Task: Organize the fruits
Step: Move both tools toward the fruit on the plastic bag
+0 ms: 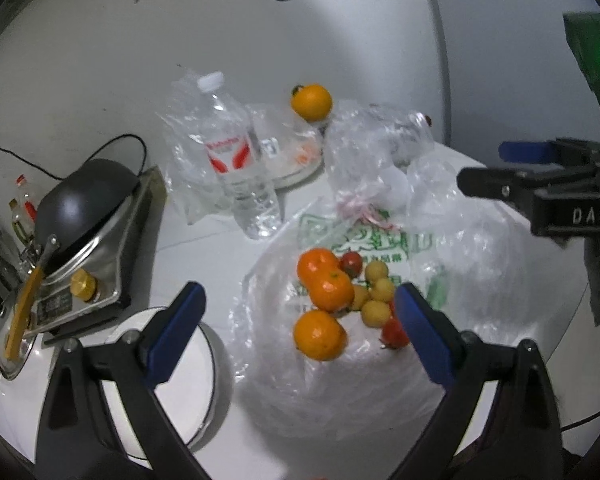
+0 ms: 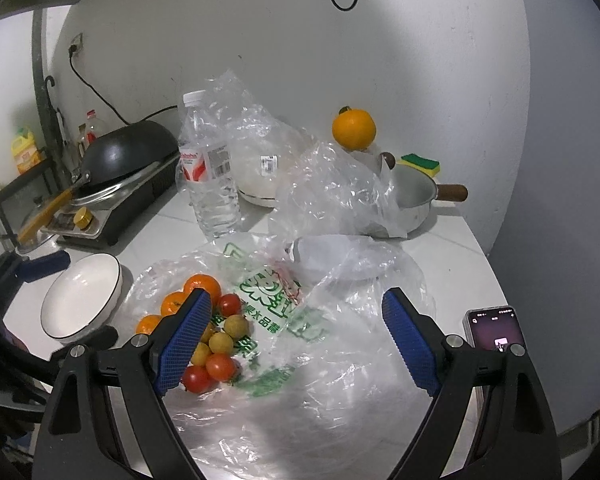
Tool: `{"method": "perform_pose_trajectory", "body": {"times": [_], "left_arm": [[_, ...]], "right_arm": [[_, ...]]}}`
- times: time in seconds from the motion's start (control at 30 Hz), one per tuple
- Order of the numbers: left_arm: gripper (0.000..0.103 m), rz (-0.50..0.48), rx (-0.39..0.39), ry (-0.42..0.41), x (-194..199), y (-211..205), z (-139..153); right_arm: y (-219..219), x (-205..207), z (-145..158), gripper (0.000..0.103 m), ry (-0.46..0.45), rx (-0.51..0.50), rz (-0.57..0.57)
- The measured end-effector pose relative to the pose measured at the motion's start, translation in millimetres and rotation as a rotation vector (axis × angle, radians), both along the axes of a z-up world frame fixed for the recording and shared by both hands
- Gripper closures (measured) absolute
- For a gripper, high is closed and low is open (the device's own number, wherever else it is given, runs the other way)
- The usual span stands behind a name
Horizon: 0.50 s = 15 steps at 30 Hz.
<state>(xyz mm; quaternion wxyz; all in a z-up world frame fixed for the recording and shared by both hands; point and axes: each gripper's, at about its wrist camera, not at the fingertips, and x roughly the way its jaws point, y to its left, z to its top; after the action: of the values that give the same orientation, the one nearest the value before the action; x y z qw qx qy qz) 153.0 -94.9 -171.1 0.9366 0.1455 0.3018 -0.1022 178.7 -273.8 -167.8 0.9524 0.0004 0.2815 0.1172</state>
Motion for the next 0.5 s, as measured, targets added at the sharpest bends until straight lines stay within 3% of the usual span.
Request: {"method": "perform_pose_trajectory", "body": {"times": [0.23,0.5], "left_arm": [[0.016,-0.026,0.025,0.057,10.8,-8.4,-19.3],[0.031,-0.038,0.053,0.123,23.8,-10.7,-39.3]], "right_arm": [[-3.1,9.0,-9.6,0.014,0.024,0.008,0.005],[-1.0,21.0,-17.3,0.014,0.046,0.011,0.017]]}}
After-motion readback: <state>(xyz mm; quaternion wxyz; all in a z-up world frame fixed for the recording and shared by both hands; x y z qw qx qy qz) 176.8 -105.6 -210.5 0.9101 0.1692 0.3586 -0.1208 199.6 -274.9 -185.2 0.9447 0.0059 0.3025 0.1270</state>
